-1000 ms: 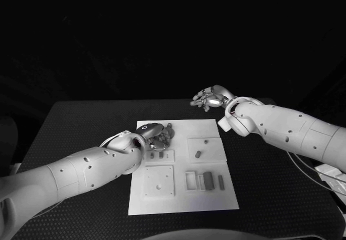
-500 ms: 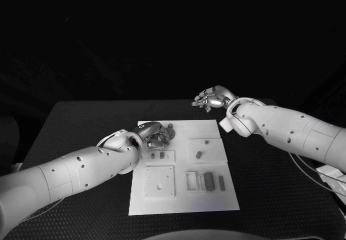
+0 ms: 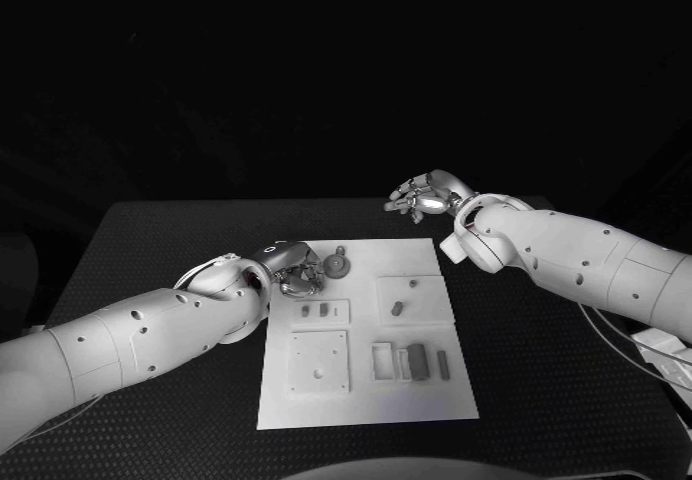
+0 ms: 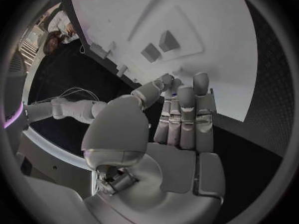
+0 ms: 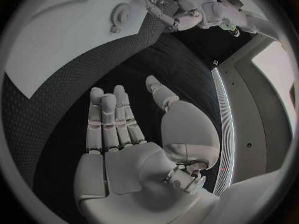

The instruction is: Assemble the parts on the task board

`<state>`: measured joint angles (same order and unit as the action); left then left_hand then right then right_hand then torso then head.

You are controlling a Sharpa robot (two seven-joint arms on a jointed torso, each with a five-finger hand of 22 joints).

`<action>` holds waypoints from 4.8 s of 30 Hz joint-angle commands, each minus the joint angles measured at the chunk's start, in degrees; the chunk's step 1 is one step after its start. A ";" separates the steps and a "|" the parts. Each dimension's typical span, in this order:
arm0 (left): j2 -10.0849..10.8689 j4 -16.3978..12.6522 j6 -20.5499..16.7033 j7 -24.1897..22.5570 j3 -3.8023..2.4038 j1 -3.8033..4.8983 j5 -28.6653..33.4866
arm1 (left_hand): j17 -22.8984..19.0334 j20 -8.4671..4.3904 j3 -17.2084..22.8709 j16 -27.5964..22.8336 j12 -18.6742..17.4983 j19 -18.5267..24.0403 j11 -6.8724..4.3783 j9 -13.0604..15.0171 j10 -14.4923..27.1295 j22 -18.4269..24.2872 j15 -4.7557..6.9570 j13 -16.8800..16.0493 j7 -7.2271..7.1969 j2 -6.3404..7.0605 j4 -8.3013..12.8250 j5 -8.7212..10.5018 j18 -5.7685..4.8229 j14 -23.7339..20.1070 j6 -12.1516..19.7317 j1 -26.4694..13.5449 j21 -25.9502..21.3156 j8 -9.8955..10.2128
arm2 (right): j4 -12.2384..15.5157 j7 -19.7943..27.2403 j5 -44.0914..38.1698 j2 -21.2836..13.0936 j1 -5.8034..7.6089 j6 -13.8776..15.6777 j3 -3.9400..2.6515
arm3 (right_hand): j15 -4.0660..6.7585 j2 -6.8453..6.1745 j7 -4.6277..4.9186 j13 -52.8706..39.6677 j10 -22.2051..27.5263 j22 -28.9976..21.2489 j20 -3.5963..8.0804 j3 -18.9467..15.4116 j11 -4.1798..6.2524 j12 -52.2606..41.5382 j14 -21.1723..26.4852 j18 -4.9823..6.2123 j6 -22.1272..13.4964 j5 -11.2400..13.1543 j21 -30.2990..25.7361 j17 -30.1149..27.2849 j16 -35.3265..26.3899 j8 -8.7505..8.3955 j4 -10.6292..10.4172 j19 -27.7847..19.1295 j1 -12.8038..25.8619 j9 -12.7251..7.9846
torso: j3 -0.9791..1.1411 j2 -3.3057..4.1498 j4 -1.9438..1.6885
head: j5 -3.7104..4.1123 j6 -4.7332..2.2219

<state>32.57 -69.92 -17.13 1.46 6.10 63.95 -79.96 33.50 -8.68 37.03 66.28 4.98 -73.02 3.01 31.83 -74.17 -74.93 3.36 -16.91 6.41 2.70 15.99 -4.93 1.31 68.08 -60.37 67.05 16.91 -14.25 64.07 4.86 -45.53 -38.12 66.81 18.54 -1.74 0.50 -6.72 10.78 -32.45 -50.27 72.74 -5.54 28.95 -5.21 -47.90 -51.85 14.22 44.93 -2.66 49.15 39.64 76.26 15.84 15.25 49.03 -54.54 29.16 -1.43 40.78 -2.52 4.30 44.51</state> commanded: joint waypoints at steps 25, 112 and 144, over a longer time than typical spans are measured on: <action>0.51 0.37 2.11 1.00 0.00 0.08 -2.55 | -0.13 -0.28 0.40 0.23 -0.35 -0.16 -0.10 0.09 -0.62 -1.35 0.11 -0.10 -0.01 -0.29 0.11 -0.27 2.65 0.24 -0.73 0.13 0.48 -0.51 | 0.08 0.68 -0.06 0.03 -0.03 -0.39 -0.03 | 0.37 0.09 0.45 0.08 0.46 0.08 -0.40 0.09 0.10 -0.21 0.08 0.78 -0.14 -0.20 -0.36 -0.06 0.21 -0.28 -0.03 -0.14 0.39 -0.08 | -0.01 0.07 0.08 | -0.07 0.09; 0.53 1.13 2.74 1.40 0.03 0.58 -1.48 | -0.22 -0.42 0.57 0.27 -0.50 -0.22 -0.22 0.05 -0.96 -1.33 0.23 -0.20 -0.09 -0.26 0.00 -0.27 2.57 0.41 -0.86 0.08 0.67 -0.68 | 0.09 0.58 -0.06 -0.07 -0.03 -0.50 -0.03 | 0.37 0.09 0.45 0.09 0.47 0.08 -0.40 0.08 0.10 -0.21 0.08 0.78 -0.15 -0.20 -0.36 -0.06 0.21 -0.28 -0.02 -0.14 0.39 -0.08 | 0.01 0.06 0.07 | -0.11 0.15; -0.57 0.84 4.61 1.30 0.17 0.57 -1.51 | -0.23 -0.42 0.61 0.25 -0.56 -0.20 -0.21 0.02 -0.92 -1.33 0.23 -0.20 -0.07 -0.30 0.01 -0.28 2.55 0.39 -0.80 0.09 0.68 -0.66 | 0.21 0.60 -0.06 -0.08 -0.03 -0.50 -0.03 | 0.37 0.10 0.45 0.09 0.47 0.08 -0.40 0.09 0.10 -0.22 0.08 0.78 -0.15 -0.20 -0.36 -0.06 0.21 -0.28 -0.03 -0.14 0.39 -0.08 | 0.07 0.07 0.09 | 0.03 0.44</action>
<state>32.39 -68.69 -14.02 3.20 6.17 64.63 -81.27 33.35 -8.71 37.33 66.28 4.79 -73.37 2.75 31.81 -74.72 -74.93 3.37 -17.04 6.13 2.94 16.14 -5.03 1.41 68.47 -60.65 67.33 17.35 -14.81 64.16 4.87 -45.51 -38.19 66.80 18.53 -1.74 0.54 -6.72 10.83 -32.45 -50.27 72.74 -5.54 28.95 -5.22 -47.90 -51.69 14.19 44.68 -2.66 49.15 39.66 76.26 15.84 15.25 49.02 -54.54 29.17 -1.38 40.84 -2.42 4.27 44.93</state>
